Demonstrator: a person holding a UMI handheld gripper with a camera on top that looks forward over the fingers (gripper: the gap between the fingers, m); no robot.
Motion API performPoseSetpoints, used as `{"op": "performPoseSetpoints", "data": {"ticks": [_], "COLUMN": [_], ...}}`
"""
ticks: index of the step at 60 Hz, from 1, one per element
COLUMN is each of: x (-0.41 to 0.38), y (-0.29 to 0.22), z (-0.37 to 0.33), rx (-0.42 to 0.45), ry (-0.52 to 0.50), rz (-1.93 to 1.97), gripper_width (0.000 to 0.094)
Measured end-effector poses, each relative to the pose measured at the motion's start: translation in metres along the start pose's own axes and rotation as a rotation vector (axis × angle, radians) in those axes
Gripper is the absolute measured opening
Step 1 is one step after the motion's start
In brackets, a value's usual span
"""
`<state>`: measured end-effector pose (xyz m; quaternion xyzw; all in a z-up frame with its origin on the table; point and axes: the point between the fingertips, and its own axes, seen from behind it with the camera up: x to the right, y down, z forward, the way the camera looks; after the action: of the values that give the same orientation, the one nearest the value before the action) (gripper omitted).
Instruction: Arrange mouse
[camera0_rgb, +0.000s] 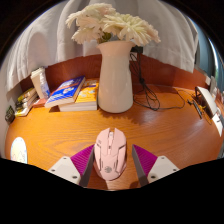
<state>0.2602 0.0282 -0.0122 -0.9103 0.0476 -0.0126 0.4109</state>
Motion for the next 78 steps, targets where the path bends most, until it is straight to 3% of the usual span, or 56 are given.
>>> {"op": "performPoseSetpoints", "data": {"ticks": [6,21,27,40,49,55,65,78], "x": [0.000,0.000,-0.006,-0.061,-0.141,-0.210,-0.318,-0.371], "y": [-0.004,-0.004,-0.013,-0.105,-0.181,-0.201,-0.154,-0.004], "z": [0.003,0.006,0.001,-0.073,-0.152,-0.189,-0.180,-0.109], "rx": [0.001,-0.063,-0.087,0.078,0.253,0.303,0.245,-0.023], "ry": [-0.003,0.007,0.007,0.041,0.035,-0.016,-0.113,-0.129], "rz": [0.006,0.028,0.033,0.037,0.005,-0.018,-0.054,-0.043], "gripper_width": [0.0544,0.0374,0.0375,0.0376,0.0377,0.0380,0.0378,0.0374]}}
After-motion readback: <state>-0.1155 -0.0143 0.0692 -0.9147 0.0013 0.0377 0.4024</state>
